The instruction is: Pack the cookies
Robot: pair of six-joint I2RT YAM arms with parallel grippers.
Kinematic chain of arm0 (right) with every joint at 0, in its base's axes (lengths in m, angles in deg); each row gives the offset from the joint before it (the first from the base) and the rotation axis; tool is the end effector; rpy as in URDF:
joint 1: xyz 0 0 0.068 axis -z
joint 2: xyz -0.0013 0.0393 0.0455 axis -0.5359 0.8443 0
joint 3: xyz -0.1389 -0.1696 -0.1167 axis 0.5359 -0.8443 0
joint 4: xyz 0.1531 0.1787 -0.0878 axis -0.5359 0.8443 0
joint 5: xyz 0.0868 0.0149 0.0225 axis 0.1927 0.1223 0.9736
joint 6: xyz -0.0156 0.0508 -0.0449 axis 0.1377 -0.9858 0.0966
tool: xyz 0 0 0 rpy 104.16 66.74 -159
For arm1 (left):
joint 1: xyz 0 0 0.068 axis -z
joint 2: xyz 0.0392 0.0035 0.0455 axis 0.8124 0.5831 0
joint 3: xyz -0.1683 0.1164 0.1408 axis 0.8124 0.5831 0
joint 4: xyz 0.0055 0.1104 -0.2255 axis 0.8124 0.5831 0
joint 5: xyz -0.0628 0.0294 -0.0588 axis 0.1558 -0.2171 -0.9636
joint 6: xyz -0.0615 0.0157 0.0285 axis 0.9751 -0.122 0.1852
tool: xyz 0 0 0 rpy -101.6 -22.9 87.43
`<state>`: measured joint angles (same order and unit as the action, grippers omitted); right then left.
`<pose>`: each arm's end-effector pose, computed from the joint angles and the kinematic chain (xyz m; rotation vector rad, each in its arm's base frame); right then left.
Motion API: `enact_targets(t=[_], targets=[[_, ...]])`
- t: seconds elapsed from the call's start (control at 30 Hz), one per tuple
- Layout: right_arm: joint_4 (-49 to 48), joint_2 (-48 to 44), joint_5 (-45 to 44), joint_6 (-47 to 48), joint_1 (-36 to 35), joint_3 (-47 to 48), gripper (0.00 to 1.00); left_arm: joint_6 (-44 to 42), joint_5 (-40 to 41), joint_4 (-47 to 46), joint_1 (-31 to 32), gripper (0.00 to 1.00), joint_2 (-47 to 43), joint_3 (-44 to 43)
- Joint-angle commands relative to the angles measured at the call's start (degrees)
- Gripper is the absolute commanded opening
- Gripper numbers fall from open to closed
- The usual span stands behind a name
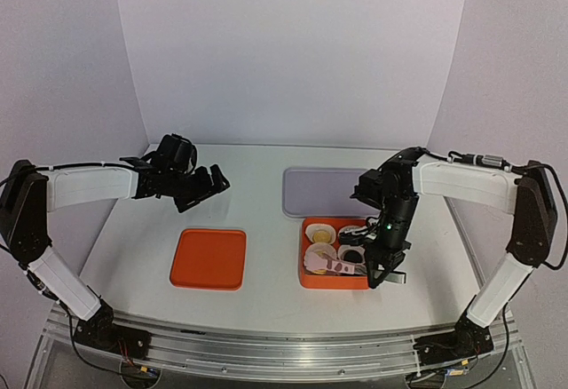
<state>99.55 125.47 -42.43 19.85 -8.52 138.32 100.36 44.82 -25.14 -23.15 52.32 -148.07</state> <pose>0.1844 0.1886 0.1908 1.1556 -2.5856 -0.4757 0.2913 -0.1778 0.1986 -0.2809 2.4194 -0.6658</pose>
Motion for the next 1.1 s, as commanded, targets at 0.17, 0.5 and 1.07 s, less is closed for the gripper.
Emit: enact_targets(t=[0.17,0.5,1.07], targets=[[8.3,0.4,-1.2,0.8,-0.3,1.5,0.0,-0.2,0.4,-0.7,-0.2,1.0,0.0,-1.3],[8.2,1.1,-1.3,0.9,-0.3,1.7,0.02,-0.1,0.4,-0.8,-0.2,1.0,-0.2,-1.0],[8.0,2.4,-2.7,0.4,-1.0,2.6,0.1,0.3,0.4,-1.0,-0.2,1.0,-0.3,-0.7]])
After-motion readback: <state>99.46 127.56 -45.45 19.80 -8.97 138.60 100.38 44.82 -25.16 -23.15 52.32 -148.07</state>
